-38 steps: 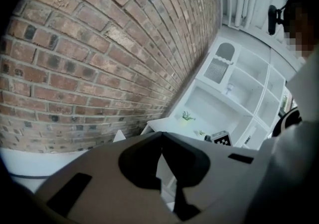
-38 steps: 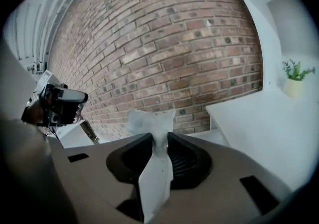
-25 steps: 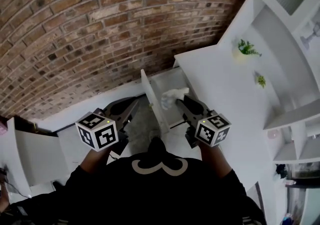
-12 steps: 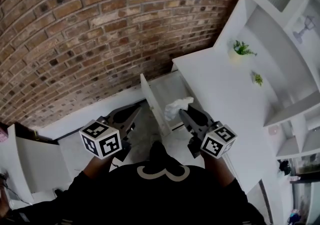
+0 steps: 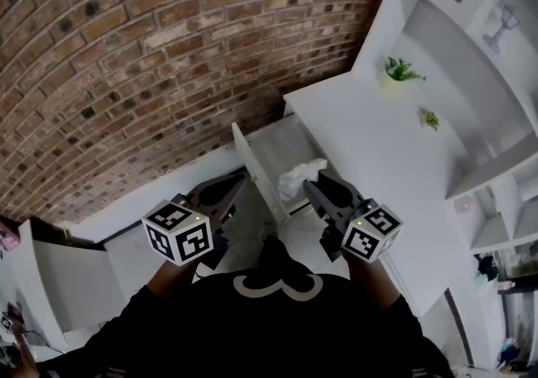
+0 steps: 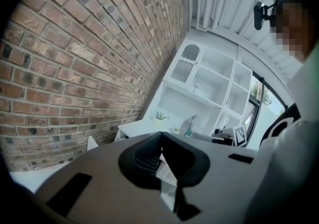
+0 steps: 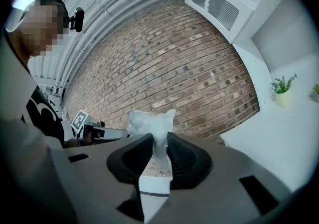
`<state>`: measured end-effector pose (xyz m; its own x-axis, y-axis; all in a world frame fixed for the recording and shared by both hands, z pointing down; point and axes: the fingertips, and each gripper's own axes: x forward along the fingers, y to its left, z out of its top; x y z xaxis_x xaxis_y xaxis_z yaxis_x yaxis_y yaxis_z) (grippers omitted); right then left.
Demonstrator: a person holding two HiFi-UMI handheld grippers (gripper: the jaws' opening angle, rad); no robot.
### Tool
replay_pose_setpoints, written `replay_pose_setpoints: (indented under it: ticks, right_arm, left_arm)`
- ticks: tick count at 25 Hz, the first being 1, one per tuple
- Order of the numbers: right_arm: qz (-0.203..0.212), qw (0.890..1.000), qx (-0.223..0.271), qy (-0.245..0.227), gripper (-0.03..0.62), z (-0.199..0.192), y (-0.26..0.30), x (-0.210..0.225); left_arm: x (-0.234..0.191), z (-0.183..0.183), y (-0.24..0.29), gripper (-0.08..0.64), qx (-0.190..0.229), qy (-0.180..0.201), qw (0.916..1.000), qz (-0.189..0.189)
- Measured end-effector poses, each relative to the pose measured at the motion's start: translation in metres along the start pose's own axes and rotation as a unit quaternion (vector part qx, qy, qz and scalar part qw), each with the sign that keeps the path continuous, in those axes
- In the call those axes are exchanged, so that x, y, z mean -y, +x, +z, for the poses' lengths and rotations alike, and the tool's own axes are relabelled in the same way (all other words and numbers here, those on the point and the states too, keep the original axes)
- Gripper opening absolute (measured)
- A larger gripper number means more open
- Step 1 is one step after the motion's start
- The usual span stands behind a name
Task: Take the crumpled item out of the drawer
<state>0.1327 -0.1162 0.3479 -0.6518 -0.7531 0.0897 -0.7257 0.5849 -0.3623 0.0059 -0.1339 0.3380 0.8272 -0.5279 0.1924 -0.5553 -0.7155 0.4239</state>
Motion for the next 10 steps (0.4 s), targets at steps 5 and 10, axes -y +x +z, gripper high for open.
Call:
replay_pose_setpoints:
  ticks: [5,10]
  right_arm:
    - [0.002,1.0,0.009,-0.004,0.101,0.003,-0.004,-0.006]
    - [0.003,1.0,0.01,-0.012,0.101,0.005,-0.005,-0.012]
  left_arm:
    - [0.008,0.002,-0.005,0.003,0.003,0.009,1.0,-0.001]
    - [0.008,0.002,-0.013,0.003,0.005,0.011,0.9999,0.002]
